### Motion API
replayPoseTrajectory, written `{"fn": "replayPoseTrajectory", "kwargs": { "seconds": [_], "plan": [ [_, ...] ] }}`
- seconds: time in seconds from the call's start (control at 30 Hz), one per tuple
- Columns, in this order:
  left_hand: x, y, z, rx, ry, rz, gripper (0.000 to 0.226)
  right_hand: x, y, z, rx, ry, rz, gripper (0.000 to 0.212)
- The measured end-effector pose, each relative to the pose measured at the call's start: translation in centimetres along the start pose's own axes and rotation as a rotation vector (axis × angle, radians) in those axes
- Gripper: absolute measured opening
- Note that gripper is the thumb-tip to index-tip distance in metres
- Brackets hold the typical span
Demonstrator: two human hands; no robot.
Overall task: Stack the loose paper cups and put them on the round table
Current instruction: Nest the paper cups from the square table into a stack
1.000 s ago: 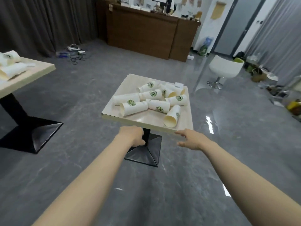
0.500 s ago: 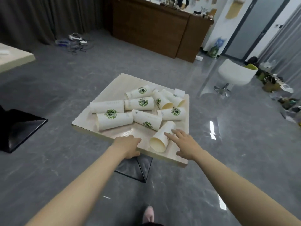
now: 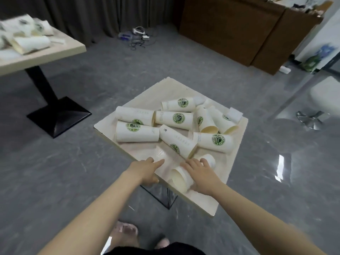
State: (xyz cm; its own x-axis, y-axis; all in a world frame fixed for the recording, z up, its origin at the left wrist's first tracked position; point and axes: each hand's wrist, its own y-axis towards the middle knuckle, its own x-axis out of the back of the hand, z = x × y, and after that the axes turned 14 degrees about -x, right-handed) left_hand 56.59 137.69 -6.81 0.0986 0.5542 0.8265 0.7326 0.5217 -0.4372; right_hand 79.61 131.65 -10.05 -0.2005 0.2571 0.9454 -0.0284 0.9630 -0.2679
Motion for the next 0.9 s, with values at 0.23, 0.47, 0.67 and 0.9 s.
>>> {"fn": "replayPoseTrajectory", "kwargs": {
  "seconds": [0.23, 0.47, 0.67, 0.9],
  "plan": [
    [-1.4, 0.9, -0.6, -0.028, -0.071, 0.102, 0.077, -1.3, -1.3, -0.4, -0.025, 0.216, -0.063, 0.075],
    [-1.1, 1.6, -0.3, -0.070, -0.280, 0.054, 0.101, 1.6, -1.7, 1.0, -0.366, 1.068, -0.025, 0.083],
    [-1.1, 2.5, -1.4, -0.217, -0.683, -0.206, 0.127, 3.3, -0.7, 2.6, -0.422, 1.642, 0.110, 0.067],
    [-1.6, 2.7, -2.2, -0.163, -0.760, -0.437, 0.130, 3.3, -0.4, 3.7, -0.415, 1.918, 0.410, 0.070]
  ]
}}
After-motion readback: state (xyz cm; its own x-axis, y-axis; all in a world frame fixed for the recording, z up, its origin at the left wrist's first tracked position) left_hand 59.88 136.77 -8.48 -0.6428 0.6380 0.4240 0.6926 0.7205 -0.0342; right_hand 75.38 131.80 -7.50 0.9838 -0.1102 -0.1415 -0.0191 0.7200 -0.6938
